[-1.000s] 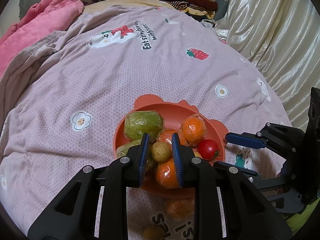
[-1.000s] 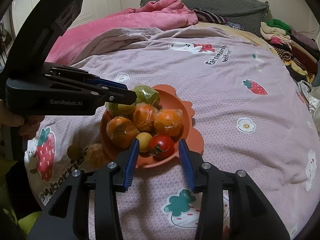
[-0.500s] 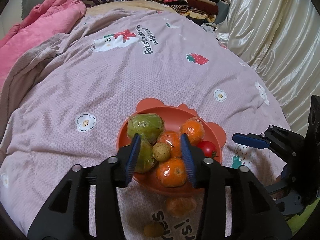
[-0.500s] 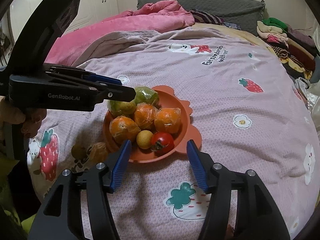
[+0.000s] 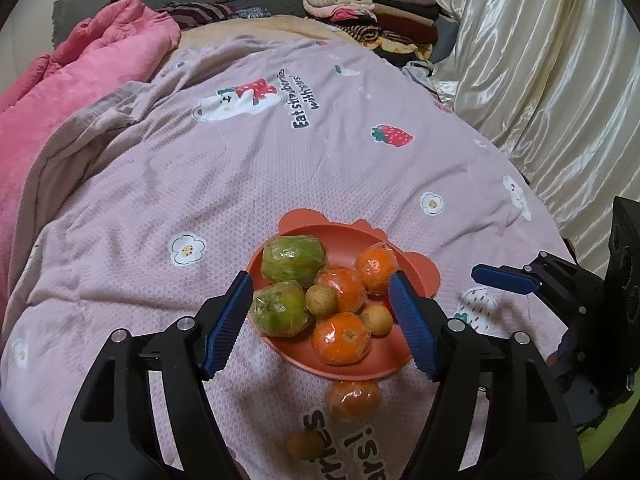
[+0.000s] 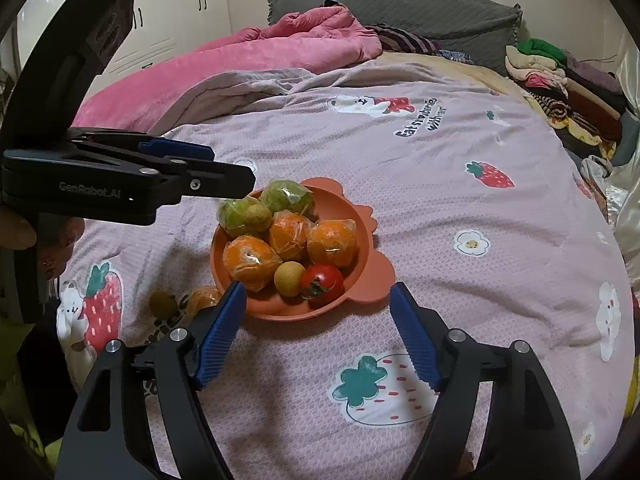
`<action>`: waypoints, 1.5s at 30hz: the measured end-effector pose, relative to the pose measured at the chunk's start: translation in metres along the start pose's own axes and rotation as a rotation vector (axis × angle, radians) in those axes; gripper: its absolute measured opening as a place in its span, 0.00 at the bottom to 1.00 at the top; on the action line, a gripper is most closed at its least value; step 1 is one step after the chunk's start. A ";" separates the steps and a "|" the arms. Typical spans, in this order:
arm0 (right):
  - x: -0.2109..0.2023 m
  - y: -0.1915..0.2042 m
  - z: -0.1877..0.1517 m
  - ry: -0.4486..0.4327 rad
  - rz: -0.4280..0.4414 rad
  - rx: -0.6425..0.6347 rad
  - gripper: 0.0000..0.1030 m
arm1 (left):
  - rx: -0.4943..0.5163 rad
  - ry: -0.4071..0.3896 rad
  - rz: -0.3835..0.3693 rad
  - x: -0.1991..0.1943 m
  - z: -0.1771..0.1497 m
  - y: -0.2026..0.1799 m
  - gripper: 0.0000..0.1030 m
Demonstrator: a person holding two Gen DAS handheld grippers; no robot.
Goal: Organize fruits
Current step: 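Open left tool to release the brown fruit in the plate, then withdraw both open tools toward the loose wrapped orange and brown fruit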
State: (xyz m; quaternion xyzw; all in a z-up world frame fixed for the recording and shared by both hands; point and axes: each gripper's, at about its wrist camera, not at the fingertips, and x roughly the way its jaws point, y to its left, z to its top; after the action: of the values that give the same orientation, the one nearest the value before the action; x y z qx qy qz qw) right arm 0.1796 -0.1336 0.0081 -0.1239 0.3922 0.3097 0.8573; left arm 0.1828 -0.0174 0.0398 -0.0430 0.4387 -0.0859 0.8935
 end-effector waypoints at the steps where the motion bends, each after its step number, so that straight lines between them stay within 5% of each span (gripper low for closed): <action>1: -0.001 0.001 0.000 -0.002 -0.001 -0.001 0.73 | 0.000 -0.003 0.000 -0.002 0.000 0.000 0.64; 21: -0.020 0.007 0.003 -0.033 -0.039 0.003 0.88 | -0.007 -0.052 0.038 -0.031 -0.006 0.002 0.90; 45: -0.035 0.013 0.000 -0.050 -0.073 0.028 0.93 | -0.038 -0.046 0.067 -0.053 -0.031 0.014 0.91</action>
State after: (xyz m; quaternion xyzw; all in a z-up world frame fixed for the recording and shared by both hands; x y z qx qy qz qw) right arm 0.1539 -0.1383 0.0348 -0.1185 0.3704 0.2759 0.8790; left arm 0.1281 0.0062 0.0599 -0.0472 0.4206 -0.0467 0.9048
